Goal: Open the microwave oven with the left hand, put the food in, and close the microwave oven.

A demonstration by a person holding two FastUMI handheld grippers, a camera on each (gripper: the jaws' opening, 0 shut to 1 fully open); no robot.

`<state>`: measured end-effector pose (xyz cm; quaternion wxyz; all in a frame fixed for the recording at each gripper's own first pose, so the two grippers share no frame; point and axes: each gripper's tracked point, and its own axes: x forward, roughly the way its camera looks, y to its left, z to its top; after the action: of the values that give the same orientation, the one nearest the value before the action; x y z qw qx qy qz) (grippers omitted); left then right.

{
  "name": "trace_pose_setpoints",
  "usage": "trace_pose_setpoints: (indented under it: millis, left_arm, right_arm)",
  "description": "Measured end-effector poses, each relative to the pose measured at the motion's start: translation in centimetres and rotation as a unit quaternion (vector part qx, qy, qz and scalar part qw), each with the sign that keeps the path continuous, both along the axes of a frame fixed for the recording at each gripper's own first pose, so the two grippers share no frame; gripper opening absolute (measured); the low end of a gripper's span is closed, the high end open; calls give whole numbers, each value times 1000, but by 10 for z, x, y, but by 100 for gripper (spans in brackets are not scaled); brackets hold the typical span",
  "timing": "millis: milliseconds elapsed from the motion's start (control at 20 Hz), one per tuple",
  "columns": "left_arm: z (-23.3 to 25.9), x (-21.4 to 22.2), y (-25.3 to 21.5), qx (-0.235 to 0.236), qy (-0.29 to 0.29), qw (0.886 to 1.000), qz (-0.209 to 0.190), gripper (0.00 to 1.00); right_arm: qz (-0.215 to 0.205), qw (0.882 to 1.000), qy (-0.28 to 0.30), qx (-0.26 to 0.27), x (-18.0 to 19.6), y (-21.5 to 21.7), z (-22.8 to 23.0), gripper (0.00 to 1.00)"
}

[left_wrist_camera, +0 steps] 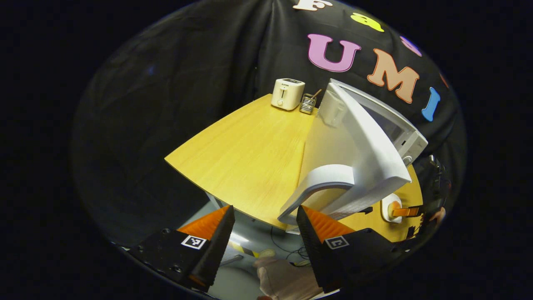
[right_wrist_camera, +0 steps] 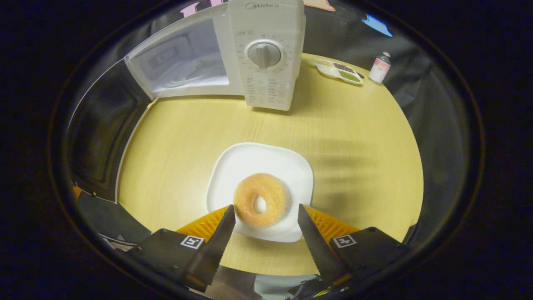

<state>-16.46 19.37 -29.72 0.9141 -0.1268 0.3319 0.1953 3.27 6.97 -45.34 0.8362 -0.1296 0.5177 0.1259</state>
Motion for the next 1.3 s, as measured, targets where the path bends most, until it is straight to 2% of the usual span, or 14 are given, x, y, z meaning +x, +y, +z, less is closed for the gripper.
trace_pose_setpoints:
  millis: [250,450,500,550,600,650,700,800,850,900,1150,1200,1250,1300]
  left_arm:
    - [0,-5,31,9,8,1000,11,85]
    - [8,-10,53,17,6,1000,22,85]
    - [11,-8,59,19,0,999,26,85]
    - [13,-8,65,20,-3,999,31,85]
    - [14,-6,70,23,-6,999,37,89]
    - [17,-4,76,26,-10,999,41,85]
    - [19,0,79,26,-14,999,43,85]
    - [20,7,85,25,-19,998,45,85]
    - [19,10,86,25,-21,999,44,85]
    - [20,14,88,26,-24,998,43,85]
    - [17,33,94,13,-36,999,36,85]
    - [17,36,96,12,-38,999,34,85]
    - [17,41,97,11,-39,999,31,85]
    - [17,46,98,12,-42,999,28,85]
  right_arm:
    - [-19,1000,8,-16,-2,5,-10,98]
    - [-35,999,10,-16,-2,14,-14,97]
    - [-40,999,10,-15,0,16,-14,92]
    - [-47,999,10,-15,0,17,-13,97]
    - [-53,998,11,-16,1,17,-13,92]
    - [-60,998,11,-12,0,19,-10,96]
    - [-65,998,11,-4,-1,24,-8,82]
    - [-73,997,5,18,-3,36,2,77]
    - [-77,997,2,30,-5,45,8,82]
    - [-82,996,-3,43,-6,54,15,77]
    - [-97,986,-15,132,-11,120,47,77]
    - [-100,983,-13,154,-12,136,51,82]
    - [-104,979,-5,177,-15,153,54,77]
    - [-107,974,2,200,-16,170,57,77]
